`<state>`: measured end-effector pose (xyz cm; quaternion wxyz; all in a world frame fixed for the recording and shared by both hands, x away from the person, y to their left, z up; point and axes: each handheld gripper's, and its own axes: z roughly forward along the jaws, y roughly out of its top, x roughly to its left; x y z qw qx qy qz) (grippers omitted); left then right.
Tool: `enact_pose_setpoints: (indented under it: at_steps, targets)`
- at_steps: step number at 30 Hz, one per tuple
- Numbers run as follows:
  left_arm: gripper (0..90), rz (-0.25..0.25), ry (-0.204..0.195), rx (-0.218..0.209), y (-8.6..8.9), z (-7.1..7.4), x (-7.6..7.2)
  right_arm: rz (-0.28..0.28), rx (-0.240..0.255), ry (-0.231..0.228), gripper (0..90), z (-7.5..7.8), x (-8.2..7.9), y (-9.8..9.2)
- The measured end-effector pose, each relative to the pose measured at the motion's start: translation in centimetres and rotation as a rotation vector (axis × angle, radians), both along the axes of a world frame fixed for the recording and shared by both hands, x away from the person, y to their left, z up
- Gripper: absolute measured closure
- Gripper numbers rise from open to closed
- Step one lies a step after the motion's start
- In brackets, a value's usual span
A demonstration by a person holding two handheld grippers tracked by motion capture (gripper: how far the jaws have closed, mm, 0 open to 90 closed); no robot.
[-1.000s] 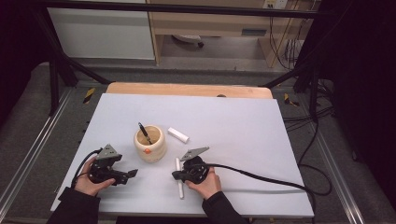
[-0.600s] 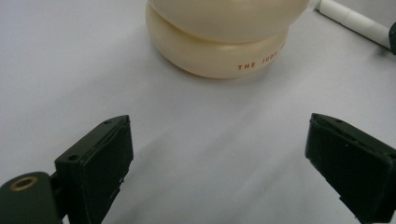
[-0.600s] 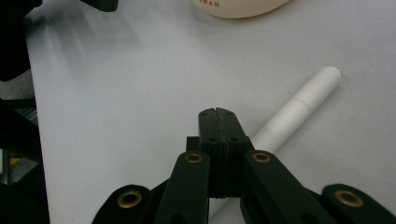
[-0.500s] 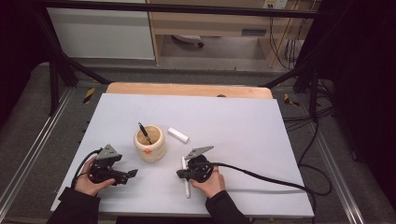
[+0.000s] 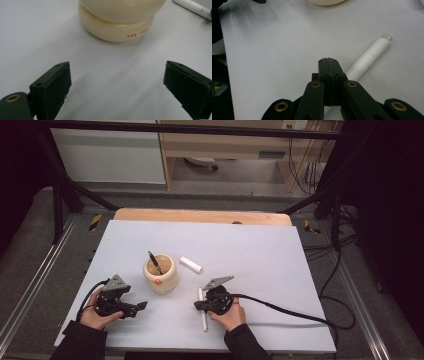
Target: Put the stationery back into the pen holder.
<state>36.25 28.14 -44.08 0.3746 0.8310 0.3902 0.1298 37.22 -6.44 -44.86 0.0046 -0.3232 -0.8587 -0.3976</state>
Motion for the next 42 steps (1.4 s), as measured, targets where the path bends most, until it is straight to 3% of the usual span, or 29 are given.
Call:
enact_pose_setpoints:
  at_steps: [19,24,29,30,32,36,42]
  targets:
    - [7.8,0.000,0.000,-0.001,0.0,0.0,0.0,-0.042,-0.010,-0.001,90.0,-0.3,0.2,-1.8]
    - [7.8,0.001,0.000,0.000,0.0,0.0,0.0,-0.083,0.008,-0.030,80.0,1.0,0.0,-2.2]
    - [7.8,0.000,0.000,0.001,0.0,0.0,0.0,-0.219,-0.072,-0.043,54.5,2.3,0.0,-2.9]
    - [7.8,0.000,0.000,0.001,0.0,0.0,0.0,-0.235,-0.093,-0.043,53.3,2.3,0.1,-3.0]
    - [7.9,-0.002,-0.001,0.001,0.0,0.0,0.0,-0.262,-0.110,-0.028,51.2,2.3,0.0,-2.9]
    - [7.8,-0.001,0.001,0.001,0.0,0.0,0.0,-0.288,-0.160,-0.041,52.4,2.0,-0.2,-2.2]
    - [7.8,-0.002,-0.002,-0.001,0.0,0.0,0.0,-0.302,-0.167,-0.017,60.2,1.5,0.0,-1.2]
